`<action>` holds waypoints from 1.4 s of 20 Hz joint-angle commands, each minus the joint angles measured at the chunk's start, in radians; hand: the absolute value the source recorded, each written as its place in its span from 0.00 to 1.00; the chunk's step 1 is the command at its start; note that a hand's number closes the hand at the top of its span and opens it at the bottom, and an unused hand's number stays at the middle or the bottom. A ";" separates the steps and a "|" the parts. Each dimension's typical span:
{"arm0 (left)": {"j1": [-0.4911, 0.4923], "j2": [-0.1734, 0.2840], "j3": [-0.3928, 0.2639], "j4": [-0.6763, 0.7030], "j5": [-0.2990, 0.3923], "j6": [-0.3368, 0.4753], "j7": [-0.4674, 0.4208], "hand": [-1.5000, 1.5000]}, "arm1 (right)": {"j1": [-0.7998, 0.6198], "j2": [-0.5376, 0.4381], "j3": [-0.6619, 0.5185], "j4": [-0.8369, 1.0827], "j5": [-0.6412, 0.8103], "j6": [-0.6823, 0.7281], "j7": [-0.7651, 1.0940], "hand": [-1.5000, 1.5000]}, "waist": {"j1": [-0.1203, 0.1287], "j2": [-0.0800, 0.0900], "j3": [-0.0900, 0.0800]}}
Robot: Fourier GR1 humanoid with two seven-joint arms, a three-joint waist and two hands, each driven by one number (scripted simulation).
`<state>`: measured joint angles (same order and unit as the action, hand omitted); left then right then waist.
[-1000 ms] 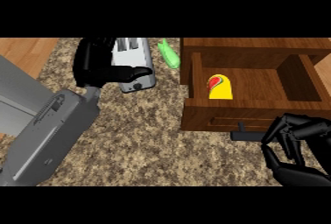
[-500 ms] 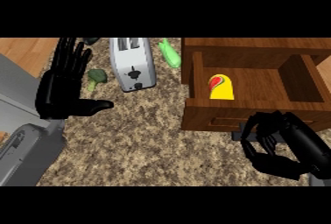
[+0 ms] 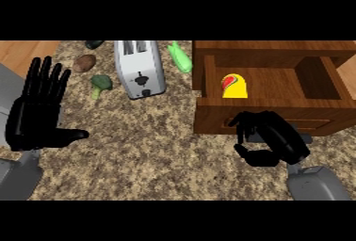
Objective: Pick up the cup, place it into the drawer and close the drawer
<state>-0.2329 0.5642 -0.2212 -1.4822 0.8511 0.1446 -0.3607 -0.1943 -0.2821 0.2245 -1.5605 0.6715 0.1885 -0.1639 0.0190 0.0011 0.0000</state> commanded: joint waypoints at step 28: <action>0.156 -0.066 0.166 0.019 -0.062 -0.267 -0.005 0.00 | -0.728 -0.029 -0.268 1.302 0.118 -0.146 -0.396 0.00 | 0.048 0.022 0.003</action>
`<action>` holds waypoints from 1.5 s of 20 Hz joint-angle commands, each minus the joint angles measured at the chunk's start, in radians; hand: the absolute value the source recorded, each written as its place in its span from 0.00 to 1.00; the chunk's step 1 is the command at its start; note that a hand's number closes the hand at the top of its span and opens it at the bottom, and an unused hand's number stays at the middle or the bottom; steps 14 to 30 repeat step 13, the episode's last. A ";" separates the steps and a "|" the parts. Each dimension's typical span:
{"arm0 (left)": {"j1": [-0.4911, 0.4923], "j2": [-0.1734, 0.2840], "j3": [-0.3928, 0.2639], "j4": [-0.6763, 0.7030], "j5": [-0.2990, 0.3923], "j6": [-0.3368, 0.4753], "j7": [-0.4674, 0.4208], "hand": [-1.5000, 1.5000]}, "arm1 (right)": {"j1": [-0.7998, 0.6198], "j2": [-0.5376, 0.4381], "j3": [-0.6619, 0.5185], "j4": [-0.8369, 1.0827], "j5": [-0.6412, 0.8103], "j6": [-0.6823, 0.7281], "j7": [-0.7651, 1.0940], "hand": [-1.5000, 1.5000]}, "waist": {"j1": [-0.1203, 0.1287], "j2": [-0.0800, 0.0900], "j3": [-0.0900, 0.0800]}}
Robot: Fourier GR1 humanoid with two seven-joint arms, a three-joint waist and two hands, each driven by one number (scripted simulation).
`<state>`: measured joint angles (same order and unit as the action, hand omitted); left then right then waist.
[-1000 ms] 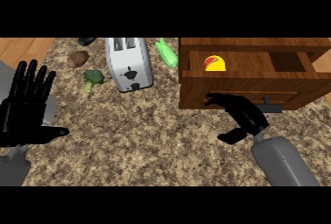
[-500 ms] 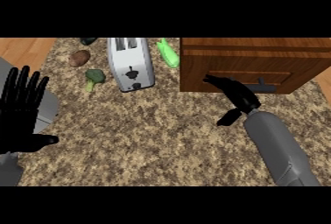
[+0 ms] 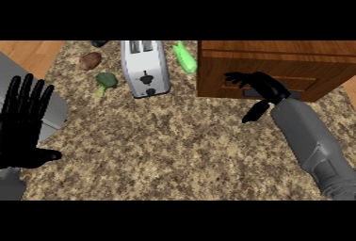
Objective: Pick up the cup, place it into the drawer and close the drawer
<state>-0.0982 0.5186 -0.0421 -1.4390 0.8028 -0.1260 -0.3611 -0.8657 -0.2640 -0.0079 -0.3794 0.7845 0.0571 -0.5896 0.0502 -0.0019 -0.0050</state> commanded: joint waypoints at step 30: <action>-0.052 -0.037 -0.023 0.007 -0.074 0.027 -0.014 0.00 | -0.134 -0.102 -0.071 0.199 -0.016 -0.001 -0.010 0.00 | 0.041 0.041 0.009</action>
